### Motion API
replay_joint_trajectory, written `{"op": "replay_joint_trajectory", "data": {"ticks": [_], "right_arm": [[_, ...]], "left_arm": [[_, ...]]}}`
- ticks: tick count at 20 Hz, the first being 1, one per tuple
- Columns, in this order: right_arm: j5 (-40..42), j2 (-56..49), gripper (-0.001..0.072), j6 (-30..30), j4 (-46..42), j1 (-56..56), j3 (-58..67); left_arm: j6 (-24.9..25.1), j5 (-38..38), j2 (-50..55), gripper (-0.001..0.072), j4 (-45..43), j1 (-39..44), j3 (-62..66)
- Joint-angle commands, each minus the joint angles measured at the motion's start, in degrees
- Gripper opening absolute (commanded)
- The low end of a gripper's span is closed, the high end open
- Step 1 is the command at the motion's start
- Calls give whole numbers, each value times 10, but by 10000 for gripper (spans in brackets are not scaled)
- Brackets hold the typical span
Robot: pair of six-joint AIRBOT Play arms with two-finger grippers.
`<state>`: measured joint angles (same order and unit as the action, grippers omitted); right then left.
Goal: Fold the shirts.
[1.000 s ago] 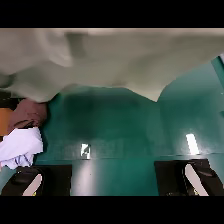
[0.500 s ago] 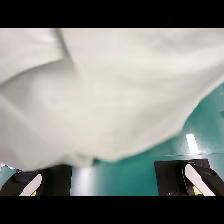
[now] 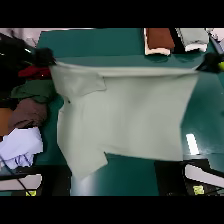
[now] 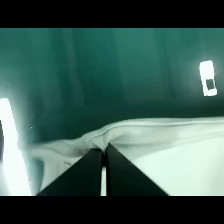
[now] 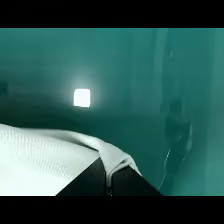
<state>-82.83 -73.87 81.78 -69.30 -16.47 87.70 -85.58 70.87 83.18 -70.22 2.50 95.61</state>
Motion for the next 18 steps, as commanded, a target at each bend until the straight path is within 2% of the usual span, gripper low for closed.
{"op": "replay_joint_trajectory", "data": {"ticks": [1, 3, 5, 8, 10, 11, 17, 18], "right_arm": [[75, -111, 15, -4, 3, 24, -42], [86, -164, 15, -3, 3, 33, -1], [73, -197, 15, -3, 5, 39, 52], [55, -184, 14, -20, 0, 39, 65], [60, -151, 15, -23, 0, 39, 18], [68, -132, 15, -24, 0, 40, -17], [124, -74, 17, -23, 2, 41, -199], [126, -71, 30, -23, 2, 41, -216]], "left_arm": [[16, -92, 105, 24, 22, 0, -26], [17, -133, 124, 24, 22, -1, -15], [21, -143, 126, 25, 20, -1, -9], [49, -30, 126, 25, 13, -7, 5], [51, 37, 126, 25, -3, -9, -8], [51, 44, 126, 25, -6, -9, -24], [42, 1, 126, 26, -14, -9, -135], [27, 1, 126, 57, -21, -9, -143]]}}
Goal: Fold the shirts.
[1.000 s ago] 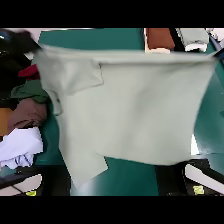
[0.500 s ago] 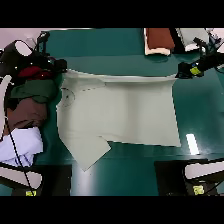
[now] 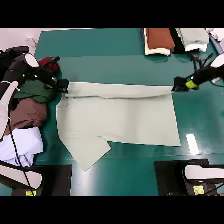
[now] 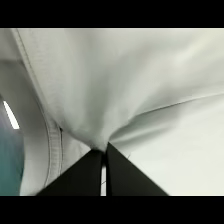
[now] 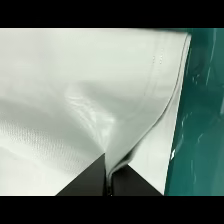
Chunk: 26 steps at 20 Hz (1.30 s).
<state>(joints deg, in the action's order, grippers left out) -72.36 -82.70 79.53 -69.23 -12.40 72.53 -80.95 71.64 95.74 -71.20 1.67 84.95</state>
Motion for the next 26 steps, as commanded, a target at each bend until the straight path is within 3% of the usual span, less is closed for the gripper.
{"op": "replay_joint_trajectory", "data": {"ticks": [1, 2, 3, 7, 13, 16, 20, 25, 26], "right_arm": [[22, 16, 198, 0, 1, 0, -70], [24, 17, 364, 0, 1, -3, -70], [20, 22, 369, 0, 1, -9, -63], [-1, 103, 369, -1, 1, -23, -67], [-11, 236, 368, -1, 2, -23, -124], [-2, 258, 367, -1, 7, -23, -124], [4, 278, 367, -1, 7, -23, -124], [-3, 285, 368, 0, 7, -23, -124], [-3, 285, 367, 0, 8, -23, -124]], "left_arm": [[-27, -7, 0, 366, -18, -1, -37], [-36, -5, -3, 564, -24, -1, -37], [-47, 0, -14, 513, -40, -1, -36], [-57, 49, -125, 517, -92, -1, -74], [-108, 52, -393, 518, -88, 0, -417], [-121, 37, -465, 518, -22, 0, -544], [-119, -10, -471, 517, 71, 0, -635], [-64, -95, -471, 515, 204, 0, -662], [-58, -99, -471, 429, 215, 0, -662]]}}
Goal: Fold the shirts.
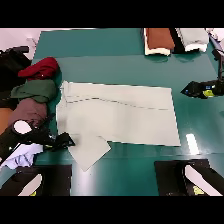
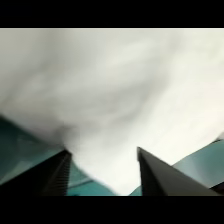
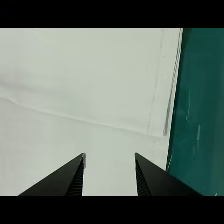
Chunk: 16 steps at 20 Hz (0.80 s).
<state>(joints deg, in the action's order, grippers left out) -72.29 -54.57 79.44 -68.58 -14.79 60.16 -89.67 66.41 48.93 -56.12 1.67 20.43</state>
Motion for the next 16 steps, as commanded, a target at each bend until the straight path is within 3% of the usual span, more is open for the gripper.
{"op": "replay_joint_trajectory", "data": {"ticks": [1, 3, 9, 10, 11, 16], "right_arm": [[-4, 3, 367, 0, 1, 1, 0], [-21, 3, 367, 0, -5, 0, 0], [-162, 4, 381, 0, -113, -83, -97], [-166, 4, 526, 0, -116, -109, -138], [-163, 3, 603, 0, -113, -137, -185], [-87, 3, 523, -6, -62, -188, -340]], "left_arm": [[33, -52, -3, 286, 74, 0, -16], [52, -47, -3, 22, 77, 0, -9], [75, 28, -3, 23, 1, 0, 85], [76, 33, -3, 23, -2, 0, 91], [77, 32, -3, 23, -2, 0, 94], [77, 19, -3, 23, -3, 0, 93]]}}
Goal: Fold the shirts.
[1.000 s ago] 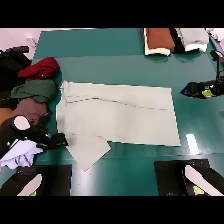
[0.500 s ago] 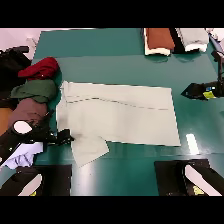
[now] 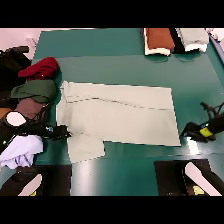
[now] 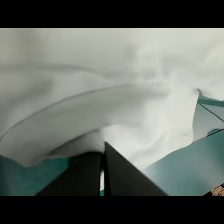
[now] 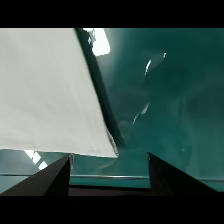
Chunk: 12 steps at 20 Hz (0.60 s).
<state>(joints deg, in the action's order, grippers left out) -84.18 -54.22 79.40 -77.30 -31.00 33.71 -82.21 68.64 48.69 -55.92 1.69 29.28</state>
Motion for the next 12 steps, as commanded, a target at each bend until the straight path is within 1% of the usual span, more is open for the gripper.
{"op": "replay_joint_trajectory", "data": {"ticks": [1, 3, 5, 7, 8, 9, 10, 11, 12], "right_arm": [[40, -5, 520, -12, 50, -23, -85], [58, -25, 489, -15, 85, -1, -83], [75, -41, 358, -15, 87, 38, -65], [82, -47, 127, -15, 85, 82, -38], [80, -43, 36, -15, 83, 101, -26], [72, -36, 16, -15, 81, 118, -15], [57, -24, 16, -15, 80, 132, -4], [38, -5, 16, -15, 64, 142, 5], [16, 18, 16, -14, 42, 149, 11]], "left_arm": [[2, -5, 0, 23, -5, 0, 5], [2, -7, 0, 23, -7, 0, 5], [2, -5, 0, 23, -7, 0, 5], [7, 6, 0, 22, -17, 0, 5], [8, 22, 0, 22, -28, 0, 8], [7, 45, -1, 21, -45, 0, 14], [7, 70, -2, 21, -58, 0, 23], [6, 86, -20, 21, -66, 0, 26], [-5, 97, -49, 21, -77, 0, 26]]}}
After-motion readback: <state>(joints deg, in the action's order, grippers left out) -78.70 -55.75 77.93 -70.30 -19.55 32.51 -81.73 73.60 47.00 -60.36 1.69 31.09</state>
